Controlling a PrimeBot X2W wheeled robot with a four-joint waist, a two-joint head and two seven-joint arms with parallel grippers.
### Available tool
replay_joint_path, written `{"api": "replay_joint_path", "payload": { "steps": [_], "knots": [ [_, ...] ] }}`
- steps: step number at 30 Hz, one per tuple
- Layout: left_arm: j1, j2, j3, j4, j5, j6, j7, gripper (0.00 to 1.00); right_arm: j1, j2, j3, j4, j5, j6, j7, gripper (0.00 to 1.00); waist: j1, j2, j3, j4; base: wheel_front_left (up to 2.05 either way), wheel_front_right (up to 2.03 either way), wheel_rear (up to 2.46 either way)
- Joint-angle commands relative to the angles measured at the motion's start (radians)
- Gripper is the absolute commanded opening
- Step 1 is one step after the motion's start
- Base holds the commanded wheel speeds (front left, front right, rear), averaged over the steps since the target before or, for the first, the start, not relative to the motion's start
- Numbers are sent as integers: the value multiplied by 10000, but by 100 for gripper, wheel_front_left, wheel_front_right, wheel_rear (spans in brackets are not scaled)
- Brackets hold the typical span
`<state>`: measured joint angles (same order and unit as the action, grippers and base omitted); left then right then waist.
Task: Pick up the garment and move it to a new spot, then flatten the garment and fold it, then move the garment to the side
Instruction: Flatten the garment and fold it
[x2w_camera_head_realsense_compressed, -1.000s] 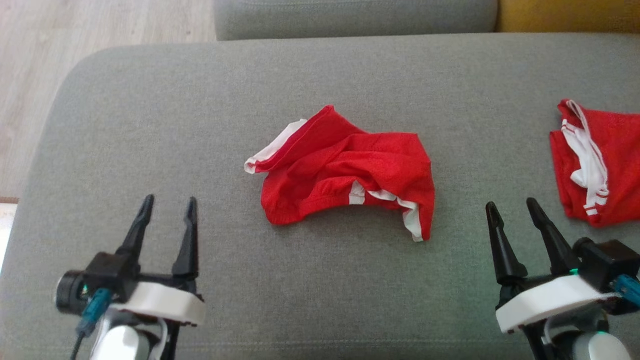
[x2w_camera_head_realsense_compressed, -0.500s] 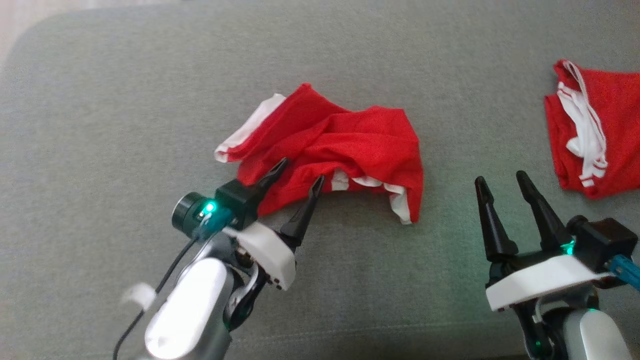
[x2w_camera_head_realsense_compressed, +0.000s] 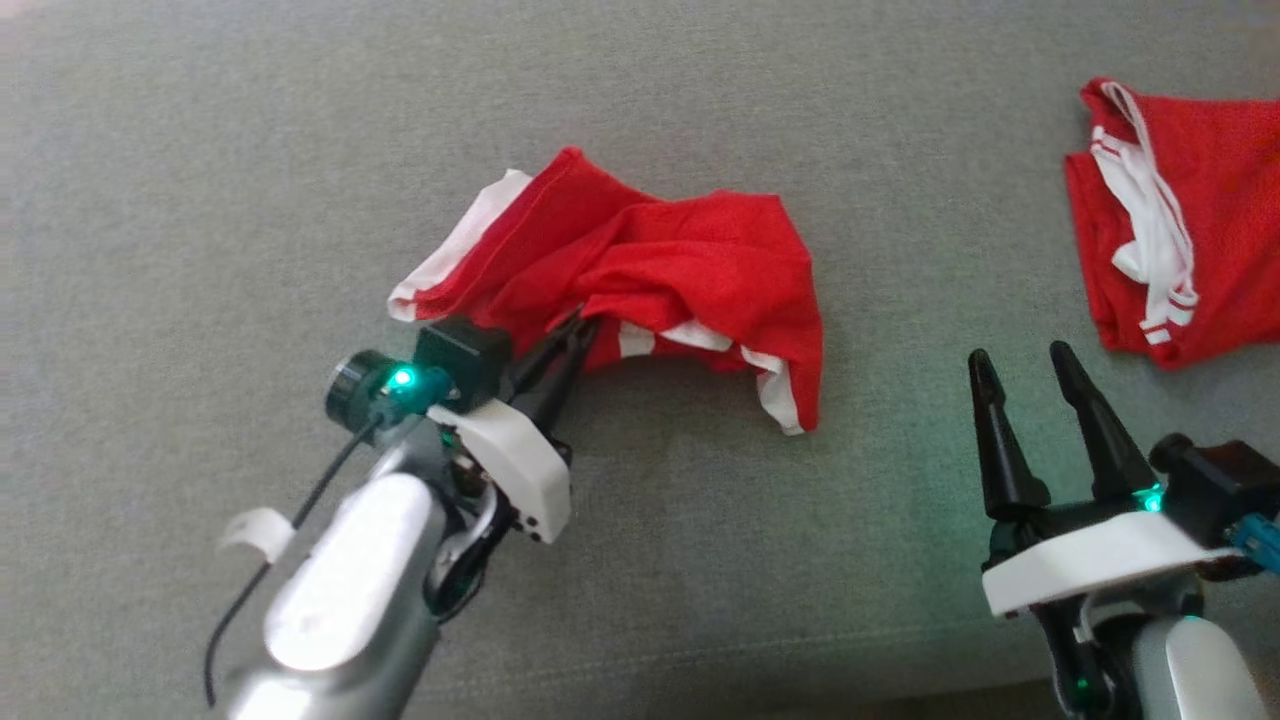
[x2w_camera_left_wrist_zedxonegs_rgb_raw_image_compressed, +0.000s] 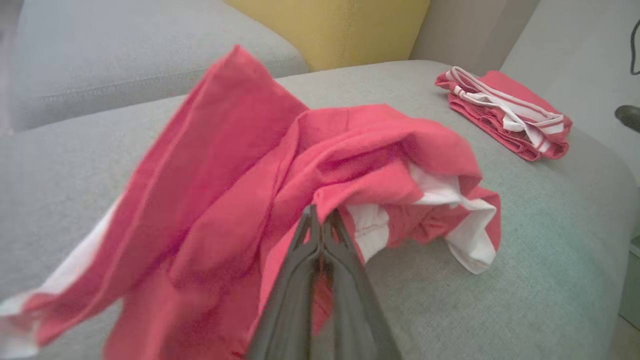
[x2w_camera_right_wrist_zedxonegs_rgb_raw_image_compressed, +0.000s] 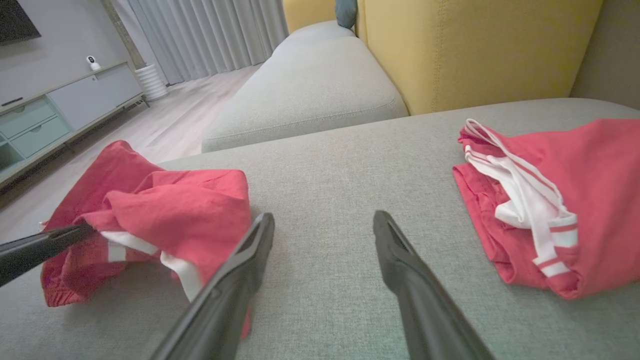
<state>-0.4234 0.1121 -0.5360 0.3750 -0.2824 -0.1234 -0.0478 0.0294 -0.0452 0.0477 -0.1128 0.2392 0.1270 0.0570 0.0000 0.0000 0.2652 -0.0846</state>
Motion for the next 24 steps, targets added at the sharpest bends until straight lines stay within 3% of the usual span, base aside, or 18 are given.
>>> {"api": "replay_joint_path", "payload": {
  "steps": [1,8,12,19,22,24],
  "knots": [
    [-288,354,293,-577,-86,-24,123,0,-341,-51,130,-286,109,37,-114,100,0,0,-60,137,0,0,0],
    [141,1750,490,-2885,-160,29,1582,0,-303,-51,33,-165,259,37,-224,100,0,0,-290,677,0,0,0],
    [626,2855,934,-4574,-331,214,3050,0,-271,-51,19,-61,309,37,-282,100,0,0,-424,939,0,0,0],
    [1304,4253,1658,-6173,-611,461,4689,0,-200,-51,22,36,357,37,-318,100,0,0,-536,998,0,0,0],
    [1599,4535,1934,-6450,-816,595,4973,0,-180,-51,21,-7,363,37,-310,100,0,0,-505,935,0,0,0],
    [1822,4311,2014,-6286,-1079,735,4740,0,-199,-51,12,-53,351,37,-292,100,0,0,-384,849,0,0,0]
  ]
}}
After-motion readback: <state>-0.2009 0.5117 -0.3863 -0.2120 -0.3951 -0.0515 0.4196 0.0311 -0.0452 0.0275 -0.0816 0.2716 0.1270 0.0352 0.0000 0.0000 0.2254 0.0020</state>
